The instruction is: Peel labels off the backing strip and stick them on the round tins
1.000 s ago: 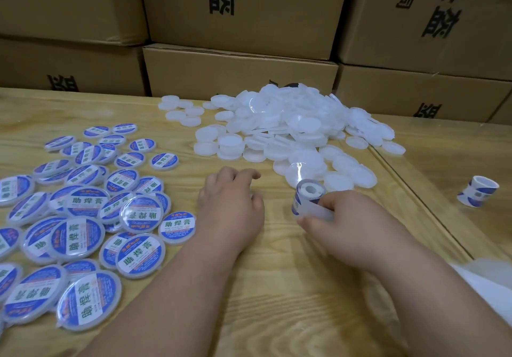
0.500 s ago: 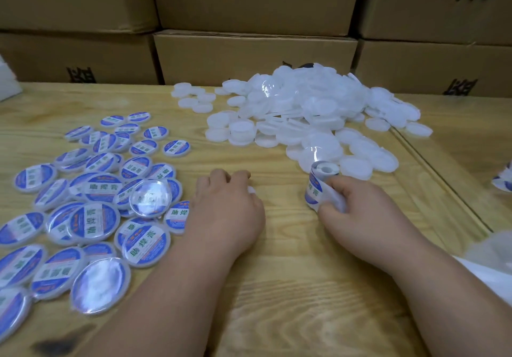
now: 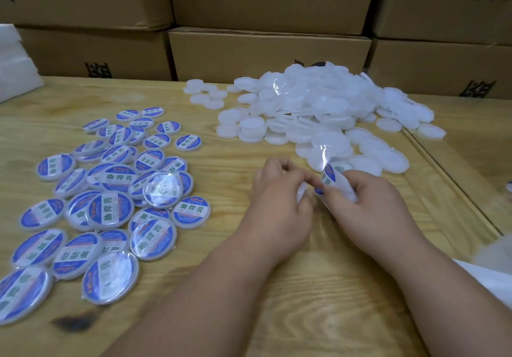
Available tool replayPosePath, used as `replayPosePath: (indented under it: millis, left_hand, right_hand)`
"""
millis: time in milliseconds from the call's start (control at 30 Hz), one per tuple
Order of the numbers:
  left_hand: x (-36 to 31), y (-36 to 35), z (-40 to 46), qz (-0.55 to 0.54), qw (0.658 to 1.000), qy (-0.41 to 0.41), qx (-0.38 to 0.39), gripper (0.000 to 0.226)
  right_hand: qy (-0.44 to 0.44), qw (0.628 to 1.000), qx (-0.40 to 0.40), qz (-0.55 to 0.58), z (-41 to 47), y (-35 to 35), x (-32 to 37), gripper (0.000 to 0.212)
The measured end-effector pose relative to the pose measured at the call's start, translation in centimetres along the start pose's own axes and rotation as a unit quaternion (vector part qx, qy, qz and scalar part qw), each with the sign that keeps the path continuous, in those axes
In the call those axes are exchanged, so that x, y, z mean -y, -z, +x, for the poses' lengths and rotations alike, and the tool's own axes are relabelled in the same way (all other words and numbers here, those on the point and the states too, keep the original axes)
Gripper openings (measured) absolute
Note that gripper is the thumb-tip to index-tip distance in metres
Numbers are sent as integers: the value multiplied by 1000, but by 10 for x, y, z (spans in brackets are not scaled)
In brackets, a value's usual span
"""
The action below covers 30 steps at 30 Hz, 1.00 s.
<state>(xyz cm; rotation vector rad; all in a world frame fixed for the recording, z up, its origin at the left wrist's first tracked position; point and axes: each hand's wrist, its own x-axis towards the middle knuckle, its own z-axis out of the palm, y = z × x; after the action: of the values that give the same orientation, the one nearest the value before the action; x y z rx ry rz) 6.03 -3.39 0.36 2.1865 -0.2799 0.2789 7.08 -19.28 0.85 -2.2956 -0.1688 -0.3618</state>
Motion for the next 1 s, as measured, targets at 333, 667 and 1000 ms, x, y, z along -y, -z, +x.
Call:
replayPosePath:
  millis: [333,667,1000]
  left_hand:
    - [-3,-3,8,-104,994,21,-2,23]
    - [-1,-2,8,-149,987,55,-18,11]
    - [3,-3,10,-129,990,47,-13,7]
  right_hand:
    - [-15,997,9,80,0,-1,3,31]
    - [-16,995,46,89,-2,0,8,31]
    - [-17,990,56,130,-5,2,8,20]
